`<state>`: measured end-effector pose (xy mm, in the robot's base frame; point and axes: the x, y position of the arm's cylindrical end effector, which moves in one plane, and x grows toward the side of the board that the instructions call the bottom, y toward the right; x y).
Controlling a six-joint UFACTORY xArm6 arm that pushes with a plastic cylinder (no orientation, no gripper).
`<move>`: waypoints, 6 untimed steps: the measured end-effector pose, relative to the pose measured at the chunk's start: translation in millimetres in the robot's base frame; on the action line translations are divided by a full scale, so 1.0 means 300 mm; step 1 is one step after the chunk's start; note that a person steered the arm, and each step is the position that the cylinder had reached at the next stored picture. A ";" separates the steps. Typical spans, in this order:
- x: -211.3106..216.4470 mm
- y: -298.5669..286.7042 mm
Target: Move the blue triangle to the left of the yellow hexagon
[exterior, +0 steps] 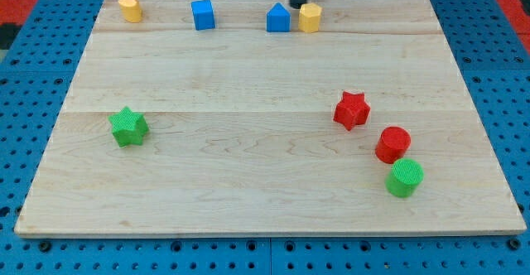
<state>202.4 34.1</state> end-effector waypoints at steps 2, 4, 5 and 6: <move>0.109 0.158; 0.004 0.118; 0.054 0.021; 0.145 0.006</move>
